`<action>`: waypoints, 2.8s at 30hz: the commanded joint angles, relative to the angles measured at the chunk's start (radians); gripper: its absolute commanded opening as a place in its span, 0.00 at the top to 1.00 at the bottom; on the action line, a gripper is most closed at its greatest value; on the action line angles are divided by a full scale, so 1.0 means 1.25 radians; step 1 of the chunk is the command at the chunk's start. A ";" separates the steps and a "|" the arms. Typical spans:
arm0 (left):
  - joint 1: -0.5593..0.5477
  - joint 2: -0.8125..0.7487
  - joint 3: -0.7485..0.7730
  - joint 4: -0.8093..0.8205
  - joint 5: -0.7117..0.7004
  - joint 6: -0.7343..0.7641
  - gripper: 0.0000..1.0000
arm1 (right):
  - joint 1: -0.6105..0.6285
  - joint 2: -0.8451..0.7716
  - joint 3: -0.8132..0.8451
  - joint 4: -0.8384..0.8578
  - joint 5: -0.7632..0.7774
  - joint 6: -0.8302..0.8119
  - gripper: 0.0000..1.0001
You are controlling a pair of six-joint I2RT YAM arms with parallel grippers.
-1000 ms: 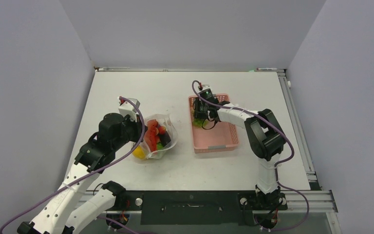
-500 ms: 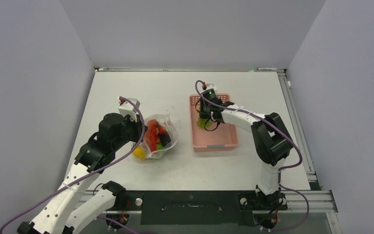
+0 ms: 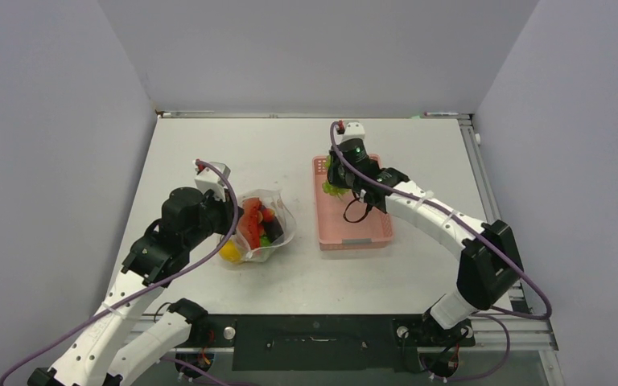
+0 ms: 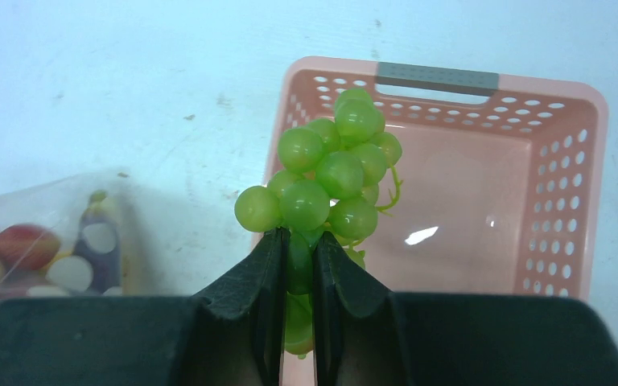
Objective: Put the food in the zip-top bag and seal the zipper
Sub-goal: Pick up the fake fruit from the bin, then place the fake fruit in the zipper food storage bag.
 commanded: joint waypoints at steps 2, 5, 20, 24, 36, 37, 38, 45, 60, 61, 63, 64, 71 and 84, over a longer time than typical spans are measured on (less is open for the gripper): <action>0.006 -0.011 0.005 0.037 0.001 -0.005 1.00 | 0.065 -0.093 0.027 -0.021 0.034 -0.040 0.95; 0.006 -0.010 0.005 0.037 0.001 -0.005 1.00 | 0.080 -0.132 0.027 -0.024 -0.014 -0.061 0.95; 0.006 -0.010 0.005 0.037 0.001 -0.005 1.00 | 0.097 -0.267 0.025 -0.044 -0.370 -0.154 0.95; 0.006 -0.014 0.004 0.038 -0.001 -0.005 1.00 | 0.107 -0.270 0.032 -0.066 -0.452 -0.173 0.95; 0.006 -0.016 0.005 0.038 0.001 -0.005 1.00 | 0.181 -0.231 0.061 -0.137 -0.537 -0.211 0.95; 0.006 -0.016 0.005 0.038 0.001 -0.004 1.00 | 0.189 -0.225 0.063 -0.141 -0.535 -0.214 0.95; 0.006 -0.017 0.005 0.039 0.001 -0.005 1.00 | 0.195 -0.220 0.065 -0.143 -0.535 -0.214 0.95; 0.006 -0.014 0.005 0.039 0.002 -0.006 1.00 | 0.233 -0.157 0.094 -0.144 -0.506 -0.188 0.95; 0.006 -0.012 0.005 0.039 0.005 -0.005 1.00 | 0.264 -0.033 0.156 -0.104 -0.358 -0.030 0.95; 0.006 -0.013 0.005 0.040 0.006 -0.005 1.00 | 0.266 -0.025 0.157 -0.098 -0.345 -0.022 0.95; 0.006 -0.012 0.005 0.040 0.006 -0.005 1.00 | 0.269 -0.010 0.162 -0.091 -0.316 -0.007 0.95; 0.006 -0.012 0.005 0.039 0.005 -0.005 1.00 | 0.272 -0.002 0.166 -0.089 -0.297 0.001 0.95; 0.006 -0.013 0.005 0.038 0.008 -0.004 1.00 | 0.275 0.023 0.169 -0.043 -0.205 0.064 0.95; 0.006 -0.010 0.005 0.039 0.018 -0.002 1.00 | 0.297 0.056 0.122 0.080 -0.081 0.160 0.95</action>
